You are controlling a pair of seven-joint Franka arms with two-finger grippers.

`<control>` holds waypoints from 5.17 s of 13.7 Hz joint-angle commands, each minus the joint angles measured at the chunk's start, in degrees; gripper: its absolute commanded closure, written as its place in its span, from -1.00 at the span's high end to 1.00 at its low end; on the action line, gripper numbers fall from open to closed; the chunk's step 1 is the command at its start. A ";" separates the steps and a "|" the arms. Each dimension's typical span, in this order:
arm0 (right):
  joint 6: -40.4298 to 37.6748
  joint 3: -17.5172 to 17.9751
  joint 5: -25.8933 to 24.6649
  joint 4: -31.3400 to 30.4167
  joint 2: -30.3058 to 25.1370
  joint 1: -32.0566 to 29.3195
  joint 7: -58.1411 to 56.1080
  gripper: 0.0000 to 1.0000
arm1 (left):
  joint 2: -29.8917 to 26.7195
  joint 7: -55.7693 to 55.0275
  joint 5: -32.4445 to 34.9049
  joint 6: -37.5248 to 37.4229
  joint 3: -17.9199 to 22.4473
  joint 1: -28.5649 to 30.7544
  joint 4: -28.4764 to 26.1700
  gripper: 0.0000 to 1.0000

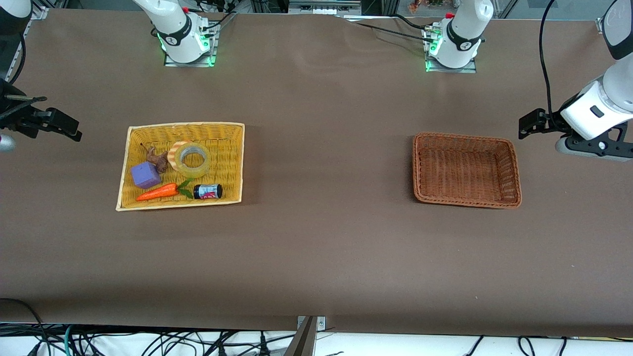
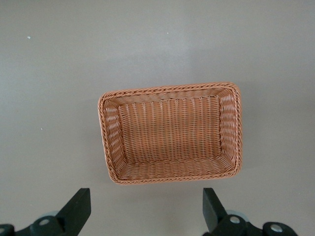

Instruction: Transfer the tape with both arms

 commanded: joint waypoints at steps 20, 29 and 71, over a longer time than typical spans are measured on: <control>-0.55 0.14 0.48 1.38 1.32 -0.65 0.26 1.00 | 0.16 1.58 -0.97 -1.10 -0.12 0.21 0.89 1.00; -0.46 0.23 0.48 1.38 1.41 -0.65 0.26 1.00 | 0.16 1.58 -0.97 -1.27 0.14 0.12 0.89 1.00; 53.33 7.61 -4.35 -46.87 8.01 1.10 -0.61 -1.00 | -0.01 0.87 -0.35 -0.84 -0.39 -0.59 1.24 1.00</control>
